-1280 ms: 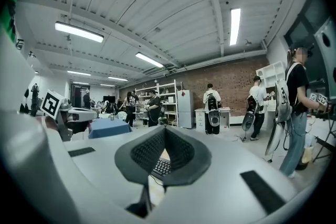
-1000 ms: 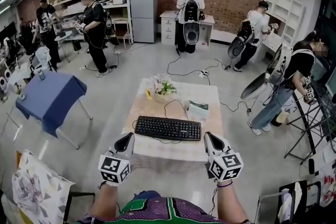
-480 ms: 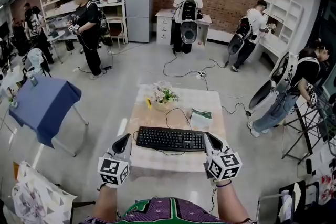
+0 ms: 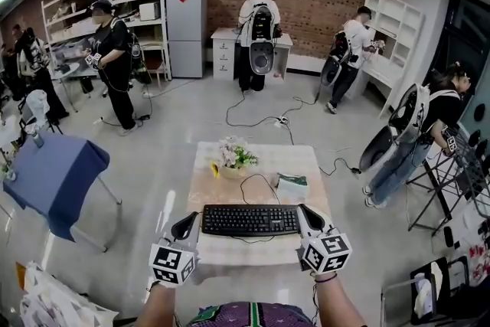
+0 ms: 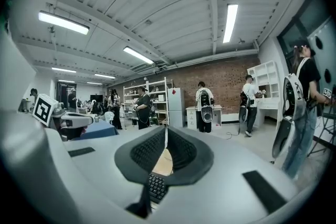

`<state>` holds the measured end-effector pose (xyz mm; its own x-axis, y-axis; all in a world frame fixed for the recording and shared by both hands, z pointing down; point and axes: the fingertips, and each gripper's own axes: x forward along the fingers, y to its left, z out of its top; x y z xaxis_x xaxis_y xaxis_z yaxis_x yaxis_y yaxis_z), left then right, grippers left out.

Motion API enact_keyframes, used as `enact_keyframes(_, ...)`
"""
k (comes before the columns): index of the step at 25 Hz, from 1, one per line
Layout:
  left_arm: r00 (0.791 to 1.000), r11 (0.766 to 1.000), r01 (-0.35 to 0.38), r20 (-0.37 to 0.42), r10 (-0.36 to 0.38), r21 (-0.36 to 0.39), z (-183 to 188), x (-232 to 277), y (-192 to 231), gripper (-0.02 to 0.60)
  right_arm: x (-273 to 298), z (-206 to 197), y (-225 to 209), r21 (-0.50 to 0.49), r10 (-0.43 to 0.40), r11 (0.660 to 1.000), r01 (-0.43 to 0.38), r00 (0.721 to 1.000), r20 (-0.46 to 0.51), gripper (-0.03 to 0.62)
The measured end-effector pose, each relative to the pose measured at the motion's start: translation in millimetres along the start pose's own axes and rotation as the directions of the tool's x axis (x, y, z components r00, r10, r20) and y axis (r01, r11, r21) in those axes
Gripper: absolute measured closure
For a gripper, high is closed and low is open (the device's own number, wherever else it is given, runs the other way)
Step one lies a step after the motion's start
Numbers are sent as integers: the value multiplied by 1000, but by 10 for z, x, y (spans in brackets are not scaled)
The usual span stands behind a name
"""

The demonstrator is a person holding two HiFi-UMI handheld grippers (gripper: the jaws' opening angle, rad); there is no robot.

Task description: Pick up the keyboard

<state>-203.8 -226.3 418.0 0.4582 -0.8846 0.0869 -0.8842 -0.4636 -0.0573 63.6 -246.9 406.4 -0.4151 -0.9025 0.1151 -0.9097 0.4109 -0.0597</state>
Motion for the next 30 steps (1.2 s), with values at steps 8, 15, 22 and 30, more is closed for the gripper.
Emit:
enact_keyframes(8,1000,1000,20,5,-20,-20,-30,12,92,563,70,-50,57,0,2,1000,-2,999,-39,437)
enact_keyframes(15,1000,998,1,24,0,-68,-65,73,146,563,224,-108,126,-13,53,998,-54,997,-61,418)
enact_keyframes(22,999,999,46,24,-46,-21,-36,237,-5,385,315,-111,88,-20,91,996,-92,994,-62,418)
enact_keyframes(30,996,997,66,-61,-68,-30,-254,508,-28,385,375,-404,-275,19,75,997,-73,988,-137,418)
